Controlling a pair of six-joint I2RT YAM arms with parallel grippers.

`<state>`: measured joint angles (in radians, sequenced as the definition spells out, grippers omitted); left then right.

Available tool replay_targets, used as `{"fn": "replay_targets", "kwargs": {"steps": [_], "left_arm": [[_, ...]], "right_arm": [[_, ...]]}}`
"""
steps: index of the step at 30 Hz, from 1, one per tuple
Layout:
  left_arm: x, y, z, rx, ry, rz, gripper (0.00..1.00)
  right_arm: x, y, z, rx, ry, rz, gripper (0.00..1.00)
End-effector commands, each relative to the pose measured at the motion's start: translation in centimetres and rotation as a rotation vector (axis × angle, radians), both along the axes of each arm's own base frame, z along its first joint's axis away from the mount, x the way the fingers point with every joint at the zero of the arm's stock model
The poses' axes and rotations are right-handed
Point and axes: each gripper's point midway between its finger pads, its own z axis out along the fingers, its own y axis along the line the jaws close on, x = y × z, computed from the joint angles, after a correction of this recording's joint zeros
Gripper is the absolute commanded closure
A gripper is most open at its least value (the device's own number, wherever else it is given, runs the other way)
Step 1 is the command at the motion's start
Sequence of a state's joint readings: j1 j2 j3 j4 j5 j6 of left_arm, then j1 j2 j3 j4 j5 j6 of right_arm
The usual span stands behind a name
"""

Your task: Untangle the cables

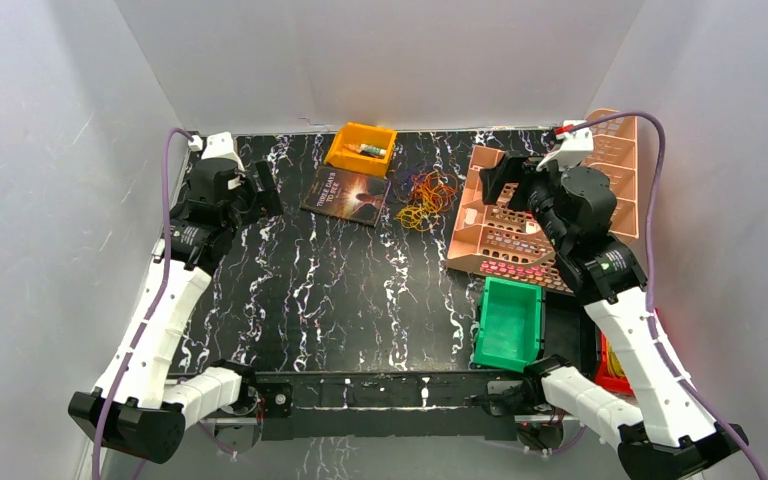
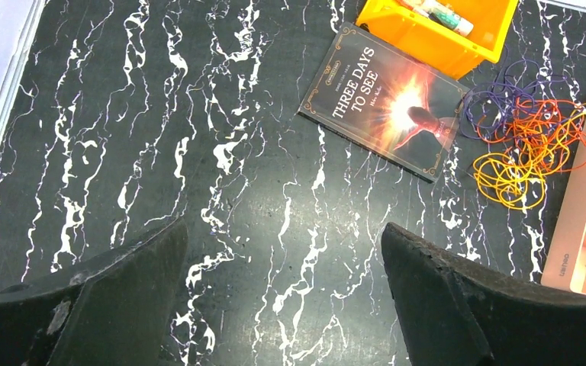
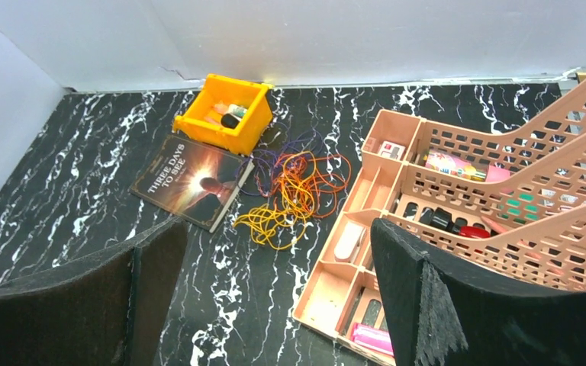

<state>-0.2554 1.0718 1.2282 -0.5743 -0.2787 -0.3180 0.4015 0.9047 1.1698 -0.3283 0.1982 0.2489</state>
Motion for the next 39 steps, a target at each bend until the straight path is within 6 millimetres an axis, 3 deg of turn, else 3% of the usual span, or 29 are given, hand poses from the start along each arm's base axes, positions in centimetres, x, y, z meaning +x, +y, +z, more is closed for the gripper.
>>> {"fn": "replay_targets", "kwargs": {"steps": [1,5,10,13,18,23,30,39], "left_arm": [[0.2,0.4,2.9,-0.016,-0.087,0.032,0.02],[0.2,0.3,2.6,-0.014,-0.088,0.026,0.02],[-0.1,0.9,1.8,0.013,-0.074,0.046,0.02],[-0.2,1.6,1.4,0.011,-0.074,0.095,0.02],[0.1,0.5,0.4,-0.014,-0.045,0.052,0.02],[-0.5,1.2,-0.9,-0.001,-0.02,0.085,0.02],[-1.3,1.1,-2.1,-0.012,0.0,0.08,0.02],[-2.5,2.1,-4.0,0.038,0.039,0.097,0.02]], "right_arm": [[-0.1,-0.2,1.1,-0.005,-0.068,-0.003,0.02],[-0.5,0.3,0.8,-0.001,-0.079,0.032,0.02],[-0.5,-0.6,-0.1,0.021,-0.061,-0.028,0.02],[-0.5,-1.1,-1.3,0.021,-0.033,-0.056,0.02],[-0.6,-2.3,-3.9,0.019,0.067,-0.136,0.02],[-1.2,-3.0,-6.0,0.041,0.16,-0.192,0.02],[-2.4,-2.3,-9.9,-0.003,0.347,-0.159,0.02],[-4.9,1.8,-15.7,0.002,0.529,-0.133,0.02]]}}
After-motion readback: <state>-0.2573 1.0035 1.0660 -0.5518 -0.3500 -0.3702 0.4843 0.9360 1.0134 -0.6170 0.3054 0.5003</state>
